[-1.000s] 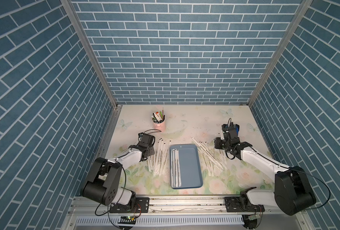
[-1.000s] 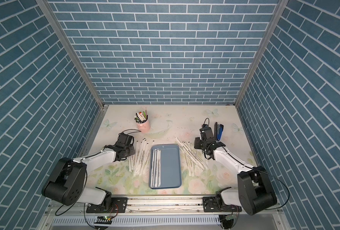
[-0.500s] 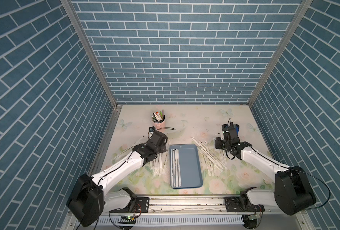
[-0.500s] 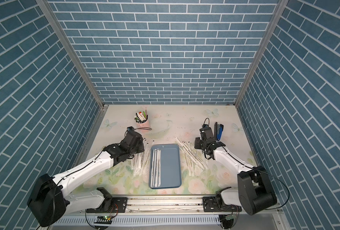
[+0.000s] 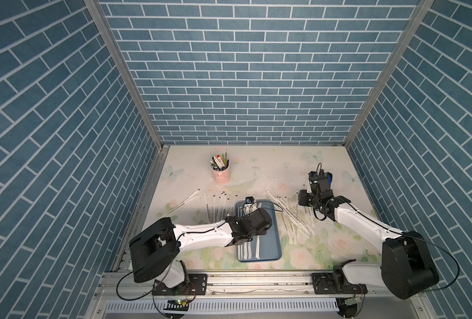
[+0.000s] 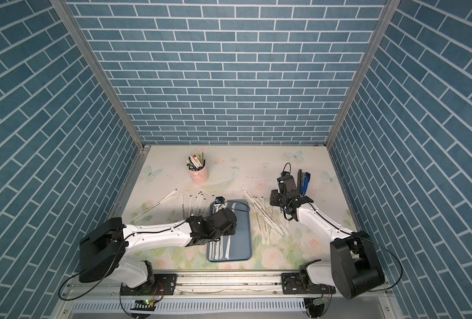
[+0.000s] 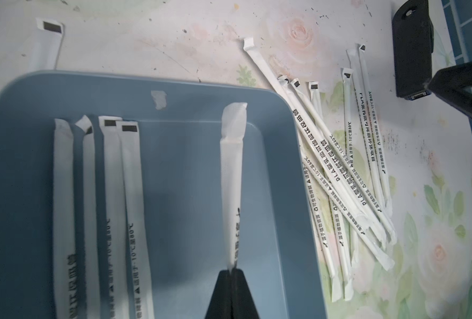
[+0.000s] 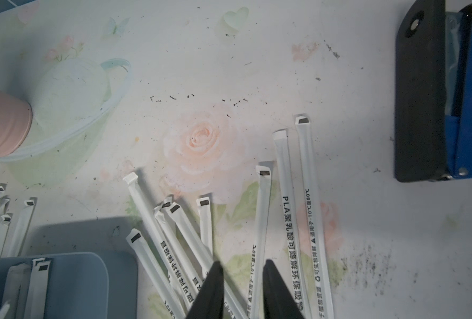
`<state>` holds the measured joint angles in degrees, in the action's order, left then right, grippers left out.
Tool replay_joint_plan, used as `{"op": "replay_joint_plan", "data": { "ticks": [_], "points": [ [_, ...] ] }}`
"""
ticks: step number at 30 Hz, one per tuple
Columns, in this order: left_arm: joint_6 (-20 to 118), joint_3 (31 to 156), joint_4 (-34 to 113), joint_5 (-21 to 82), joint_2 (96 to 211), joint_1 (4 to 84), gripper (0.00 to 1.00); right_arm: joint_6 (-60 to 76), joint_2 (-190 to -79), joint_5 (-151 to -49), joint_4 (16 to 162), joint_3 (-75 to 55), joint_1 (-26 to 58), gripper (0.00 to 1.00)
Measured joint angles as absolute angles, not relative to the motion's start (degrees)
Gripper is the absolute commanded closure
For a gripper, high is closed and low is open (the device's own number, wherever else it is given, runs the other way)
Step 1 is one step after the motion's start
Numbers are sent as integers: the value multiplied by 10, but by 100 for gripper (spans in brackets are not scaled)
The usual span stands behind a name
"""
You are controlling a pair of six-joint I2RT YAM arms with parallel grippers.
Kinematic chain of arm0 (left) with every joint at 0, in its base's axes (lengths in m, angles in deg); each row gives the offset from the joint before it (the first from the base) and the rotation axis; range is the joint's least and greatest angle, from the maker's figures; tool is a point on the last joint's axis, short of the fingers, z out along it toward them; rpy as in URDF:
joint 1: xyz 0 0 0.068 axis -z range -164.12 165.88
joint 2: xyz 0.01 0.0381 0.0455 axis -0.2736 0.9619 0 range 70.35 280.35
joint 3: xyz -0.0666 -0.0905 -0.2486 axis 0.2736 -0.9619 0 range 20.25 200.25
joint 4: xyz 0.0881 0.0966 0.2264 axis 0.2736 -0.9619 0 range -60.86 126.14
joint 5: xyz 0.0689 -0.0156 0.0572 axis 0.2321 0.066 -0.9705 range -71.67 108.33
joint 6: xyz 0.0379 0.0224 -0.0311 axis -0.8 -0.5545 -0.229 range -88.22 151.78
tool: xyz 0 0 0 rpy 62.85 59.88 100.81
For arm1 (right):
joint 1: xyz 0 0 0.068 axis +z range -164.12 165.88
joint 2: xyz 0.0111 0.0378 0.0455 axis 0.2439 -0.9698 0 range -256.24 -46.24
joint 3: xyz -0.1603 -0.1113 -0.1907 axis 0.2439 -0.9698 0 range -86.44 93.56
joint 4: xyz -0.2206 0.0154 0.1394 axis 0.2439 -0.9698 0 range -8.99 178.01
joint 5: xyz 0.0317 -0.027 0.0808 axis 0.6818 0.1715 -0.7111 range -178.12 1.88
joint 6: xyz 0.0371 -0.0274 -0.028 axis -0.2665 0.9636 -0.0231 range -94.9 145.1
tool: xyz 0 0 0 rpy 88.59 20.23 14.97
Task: Put the straws into the storage box
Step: Place the straw in the storage box.
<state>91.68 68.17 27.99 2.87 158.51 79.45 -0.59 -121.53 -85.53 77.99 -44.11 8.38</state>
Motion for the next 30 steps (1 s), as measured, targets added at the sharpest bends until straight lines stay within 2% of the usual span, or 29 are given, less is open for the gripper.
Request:
{"op": "replay_joint_plan", "data": {
  "ticks": [14,30],
  "points": [
    [959,623,324,-3,1594,782,99,-6,-1213,-854,780,-441,84,74],
    [953,609,348,-14,1616,762,96,-6,-1213,-854,780,-441,84,75]
  ]
}}
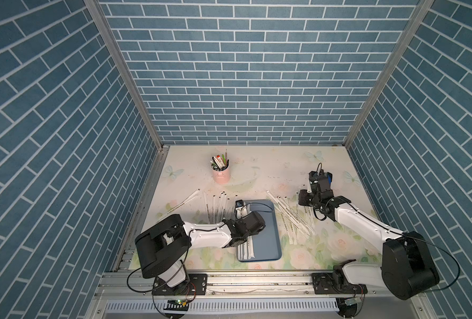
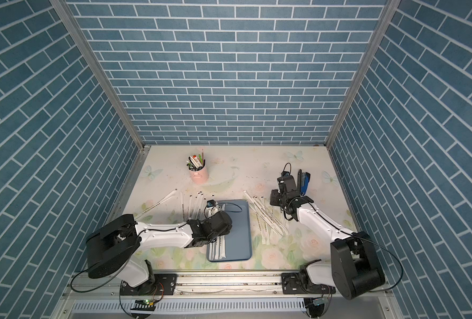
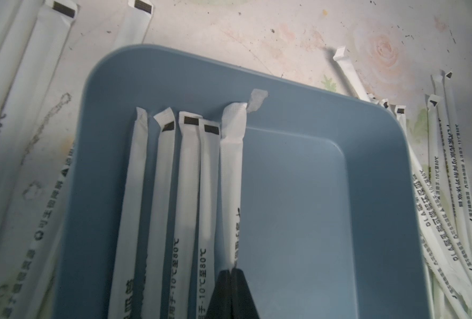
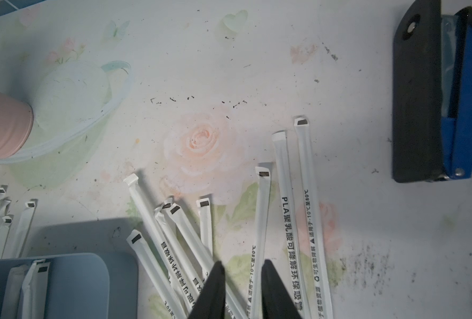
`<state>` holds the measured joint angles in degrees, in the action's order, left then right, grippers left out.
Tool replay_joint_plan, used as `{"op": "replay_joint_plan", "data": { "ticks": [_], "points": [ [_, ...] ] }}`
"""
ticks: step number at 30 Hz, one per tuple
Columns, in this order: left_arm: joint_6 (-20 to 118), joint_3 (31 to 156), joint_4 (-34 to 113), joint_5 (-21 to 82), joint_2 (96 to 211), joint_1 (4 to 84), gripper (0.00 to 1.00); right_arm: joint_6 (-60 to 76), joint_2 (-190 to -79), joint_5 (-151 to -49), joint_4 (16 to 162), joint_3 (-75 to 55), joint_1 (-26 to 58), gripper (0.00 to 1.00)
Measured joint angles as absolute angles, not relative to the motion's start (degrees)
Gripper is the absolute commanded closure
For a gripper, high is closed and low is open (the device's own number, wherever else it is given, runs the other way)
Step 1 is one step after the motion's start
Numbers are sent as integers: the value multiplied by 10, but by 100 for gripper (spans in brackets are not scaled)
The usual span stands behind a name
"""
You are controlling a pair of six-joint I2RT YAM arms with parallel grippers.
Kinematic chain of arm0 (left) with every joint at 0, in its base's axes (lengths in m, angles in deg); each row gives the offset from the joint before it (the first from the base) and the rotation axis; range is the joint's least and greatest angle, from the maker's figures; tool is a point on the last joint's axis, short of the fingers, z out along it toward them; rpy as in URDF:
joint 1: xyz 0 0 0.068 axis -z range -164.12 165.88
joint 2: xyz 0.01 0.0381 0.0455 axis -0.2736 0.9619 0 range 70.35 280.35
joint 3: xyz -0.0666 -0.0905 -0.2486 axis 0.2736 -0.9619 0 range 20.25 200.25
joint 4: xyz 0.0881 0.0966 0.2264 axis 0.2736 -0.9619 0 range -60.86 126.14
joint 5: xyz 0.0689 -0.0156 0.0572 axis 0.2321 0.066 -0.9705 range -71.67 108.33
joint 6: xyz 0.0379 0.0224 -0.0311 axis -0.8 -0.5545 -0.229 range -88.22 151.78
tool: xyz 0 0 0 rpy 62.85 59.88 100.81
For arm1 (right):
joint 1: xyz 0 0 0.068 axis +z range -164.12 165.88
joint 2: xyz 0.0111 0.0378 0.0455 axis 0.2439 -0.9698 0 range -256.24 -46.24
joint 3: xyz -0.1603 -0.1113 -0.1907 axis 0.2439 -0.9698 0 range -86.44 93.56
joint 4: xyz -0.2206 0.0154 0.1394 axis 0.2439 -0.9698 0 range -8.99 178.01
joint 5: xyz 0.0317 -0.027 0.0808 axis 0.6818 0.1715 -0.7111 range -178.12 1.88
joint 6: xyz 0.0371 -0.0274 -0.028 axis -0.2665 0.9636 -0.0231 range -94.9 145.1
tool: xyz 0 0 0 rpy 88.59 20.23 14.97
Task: Put the straws into the storage box
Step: Place the straw in the storage box.
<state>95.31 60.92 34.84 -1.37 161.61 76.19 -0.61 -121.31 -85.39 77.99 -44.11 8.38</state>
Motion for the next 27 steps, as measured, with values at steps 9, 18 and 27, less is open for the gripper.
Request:
{"op": "replay_joint_plan", "data": {
  "ticks": [9,18,27],
  "points": [
    [950,609,352,-14,1622,761,90,-6,-1213,-854,780,-441,84,76],
    [938,612,349,-14,1622,761,80,-2,-1213,-856,772,-441,84,72],
    [914,626,327,-31,1576,761,67,30,-1211,-849,718,-442,30,69]
  ]
}}
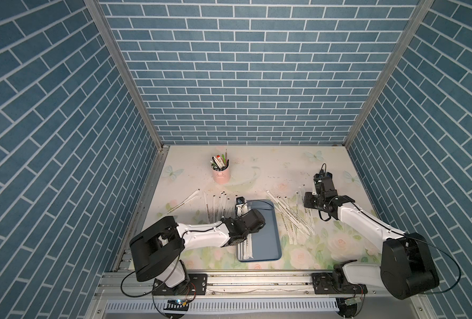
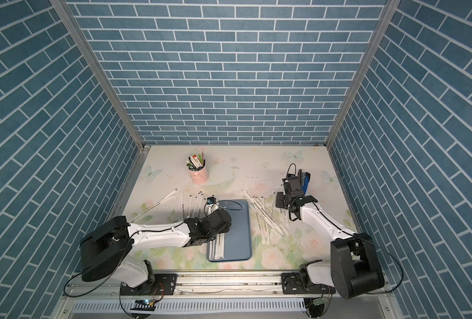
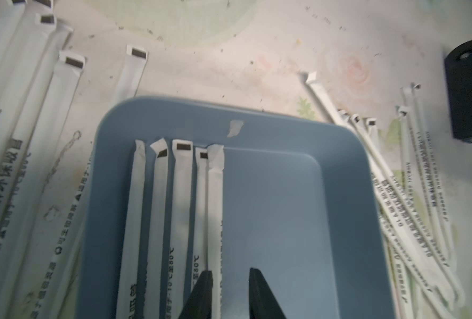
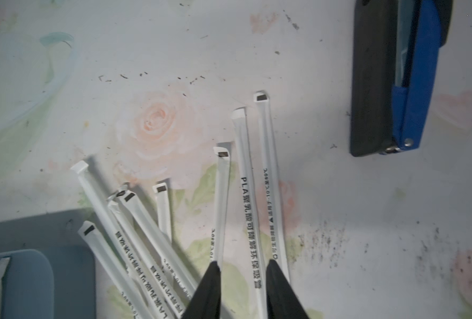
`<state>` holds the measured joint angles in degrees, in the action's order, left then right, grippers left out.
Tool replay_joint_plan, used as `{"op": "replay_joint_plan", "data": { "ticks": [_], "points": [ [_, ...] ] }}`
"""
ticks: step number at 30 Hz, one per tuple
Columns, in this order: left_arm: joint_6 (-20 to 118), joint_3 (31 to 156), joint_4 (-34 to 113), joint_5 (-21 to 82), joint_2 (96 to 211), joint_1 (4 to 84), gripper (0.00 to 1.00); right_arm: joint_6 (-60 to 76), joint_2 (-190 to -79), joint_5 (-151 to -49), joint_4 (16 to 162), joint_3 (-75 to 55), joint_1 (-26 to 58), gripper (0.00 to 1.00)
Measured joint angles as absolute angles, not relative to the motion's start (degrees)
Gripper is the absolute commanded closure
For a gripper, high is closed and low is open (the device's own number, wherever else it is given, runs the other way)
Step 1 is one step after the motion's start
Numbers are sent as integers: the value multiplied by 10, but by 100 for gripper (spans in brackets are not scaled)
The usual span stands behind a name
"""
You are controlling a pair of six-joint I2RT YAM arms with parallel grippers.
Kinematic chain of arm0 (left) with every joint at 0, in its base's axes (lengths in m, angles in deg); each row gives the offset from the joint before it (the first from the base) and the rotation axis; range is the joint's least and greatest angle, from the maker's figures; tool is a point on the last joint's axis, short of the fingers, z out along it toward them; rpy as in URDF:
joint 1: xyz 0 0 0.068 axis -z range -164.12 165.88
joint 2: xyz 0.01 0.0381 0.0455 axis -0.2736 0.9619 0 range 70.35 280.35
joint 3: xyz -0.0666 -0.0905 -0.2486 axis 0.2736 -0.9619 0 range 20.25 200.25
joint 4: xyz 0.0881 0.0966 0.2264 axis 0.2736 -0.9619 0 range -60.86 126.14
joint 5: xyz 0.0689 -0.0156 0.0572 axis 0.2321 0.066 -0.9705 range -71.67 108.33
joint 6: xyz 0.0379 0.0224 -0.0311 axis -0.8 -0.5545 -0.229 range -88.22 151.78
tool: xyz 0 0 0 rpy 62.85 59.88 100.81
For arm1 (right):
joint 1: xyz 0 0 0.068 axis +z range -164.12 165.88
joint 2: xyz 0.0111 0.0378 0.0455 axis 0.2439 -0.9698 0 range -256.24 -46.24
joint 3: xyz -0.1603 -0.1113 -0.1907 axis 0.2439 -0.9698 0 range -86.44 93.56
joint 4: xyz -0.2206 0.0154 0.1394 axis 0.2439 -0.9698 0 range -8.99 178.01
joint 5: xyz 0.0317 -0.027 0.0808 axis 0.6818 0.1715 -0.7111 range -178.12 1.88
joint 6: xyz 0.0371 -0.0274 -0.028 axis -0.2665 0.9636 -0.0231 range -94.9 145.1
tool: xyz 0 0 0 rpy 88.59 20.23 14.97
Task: Put the straws into the storage box
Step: Place the straw in the storage box, then pick up the straw from the center of the board.
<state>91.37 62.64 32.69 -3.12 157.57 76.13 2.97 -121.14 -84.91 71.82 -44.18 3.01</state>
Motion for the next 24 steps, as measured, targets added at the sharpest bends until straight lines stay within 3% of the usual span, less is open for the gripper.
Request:
{"op": "replay_joint_plan", "data": {
  "ticks": [4,8,24],
  "points": [
    [892,635,316,-49,1527,761,48,40,-1215,-845,706,-443,13,68],
    [865,637,302,-88,1475,761,35,44,-1234,-846,706,-443,13,68],
    [805,624,274,-180,1415,749,32,44,-1304,-845,736,-463,14,74]
  ]
}}
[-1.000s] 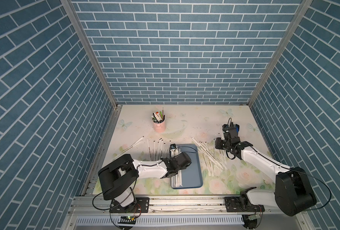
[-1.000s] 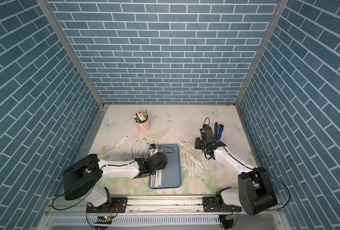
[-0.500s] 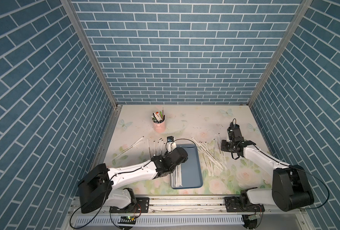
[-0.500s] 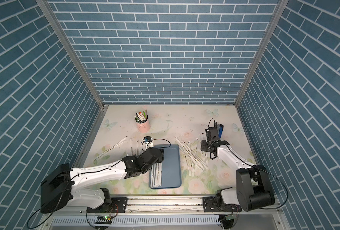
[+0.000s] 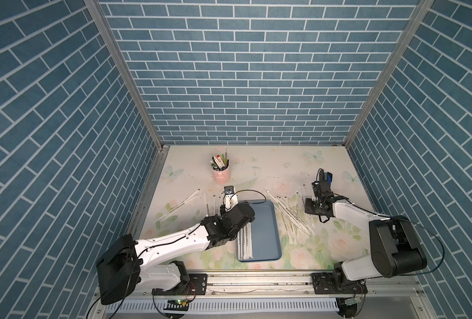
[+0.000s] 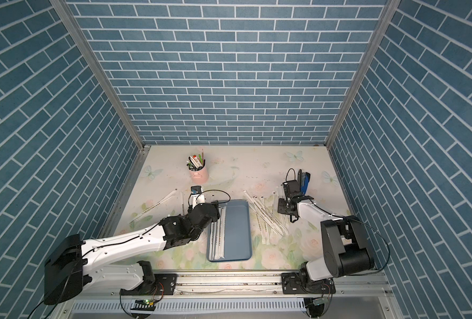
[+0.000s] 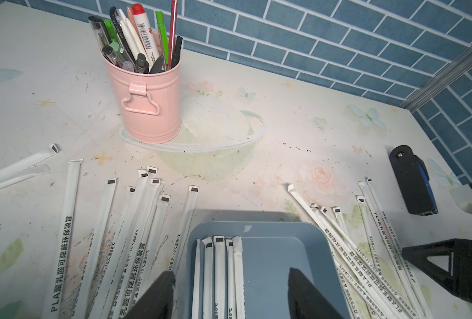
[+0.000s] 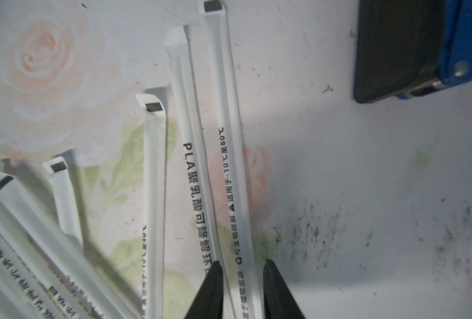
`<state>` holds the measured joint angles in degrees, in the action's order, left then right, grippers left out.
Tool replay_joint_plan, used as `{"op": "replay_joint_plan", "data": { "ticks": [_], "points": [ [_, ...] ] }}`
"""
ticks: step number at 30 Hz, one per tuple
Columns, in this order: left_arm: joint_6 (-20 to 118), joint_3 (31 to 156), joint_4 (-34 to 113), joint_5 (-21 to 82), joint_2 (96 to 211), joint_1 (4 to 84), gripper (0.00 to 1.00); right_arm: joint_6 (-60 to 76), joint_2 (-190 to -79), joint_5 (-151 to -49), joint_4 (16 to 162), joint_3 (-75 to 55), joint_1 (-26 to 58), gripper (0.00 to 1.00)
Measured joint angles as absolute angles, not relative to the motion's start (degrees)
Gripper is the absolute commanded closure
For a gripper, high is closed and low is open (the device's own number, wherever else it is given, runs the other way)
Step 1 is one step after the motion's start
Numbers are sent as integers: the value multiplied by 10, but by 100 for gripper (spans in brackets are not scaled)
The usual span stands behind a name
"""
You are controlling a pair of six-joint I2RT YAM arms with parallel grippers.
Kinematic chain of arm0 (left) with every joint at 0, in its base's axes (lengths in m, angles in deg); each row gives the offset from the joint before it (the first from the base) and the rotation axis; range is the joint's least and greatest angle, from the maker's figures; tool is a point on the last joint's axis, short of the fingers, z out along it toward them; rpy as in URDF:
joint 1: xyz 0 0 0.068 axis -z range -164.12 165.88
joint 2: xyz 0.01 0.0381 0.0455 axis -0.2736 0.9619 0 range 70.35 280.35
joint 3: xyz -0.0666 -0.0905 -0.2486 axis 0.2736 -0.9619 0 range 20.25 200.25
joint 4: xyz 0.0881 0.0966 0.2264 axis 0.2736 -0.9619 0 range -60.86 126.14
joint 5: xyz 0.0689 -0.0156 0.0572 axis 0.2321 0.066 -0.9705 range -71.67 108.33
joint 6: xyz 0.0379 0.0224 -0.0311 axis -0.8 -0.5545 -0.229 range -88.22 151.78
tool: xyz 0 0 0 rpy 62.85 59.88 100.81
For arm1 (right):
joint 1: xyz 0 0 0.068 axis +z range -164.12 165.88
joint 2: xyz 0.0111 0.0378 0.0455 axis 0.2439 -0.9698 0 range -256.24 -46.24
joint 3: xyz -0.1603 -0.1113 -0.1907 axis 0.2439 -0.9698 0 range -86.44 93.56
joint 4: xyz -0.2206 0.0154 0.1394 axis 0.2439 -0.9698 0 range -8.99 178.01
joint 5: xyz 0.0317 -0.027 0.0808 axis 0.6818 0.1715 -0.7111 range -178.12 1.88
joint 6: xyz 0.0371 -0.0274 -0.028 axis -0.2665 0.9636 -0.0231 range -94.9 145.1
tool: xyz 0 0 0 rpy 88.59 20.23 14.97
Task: Put the straws into the storage box
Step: Pick up the straw from the center of the board.
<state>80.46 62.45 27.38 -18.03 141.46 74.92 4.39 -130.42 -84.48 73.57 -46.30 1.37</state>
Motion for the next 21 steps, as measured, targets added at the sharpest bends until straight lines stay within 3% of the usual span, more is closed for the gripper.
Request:
{"op": "replay_joint_plan", "data": {
  "ticks": [11,21],
  "points": [
    [800,621,276,-180,1417,746,32,45,-1323,-823,750,-466,24,94],
    [799,585,280,-157,1375,697,32,46,-1316,-782,706,-416,68,97]
  ]
}}
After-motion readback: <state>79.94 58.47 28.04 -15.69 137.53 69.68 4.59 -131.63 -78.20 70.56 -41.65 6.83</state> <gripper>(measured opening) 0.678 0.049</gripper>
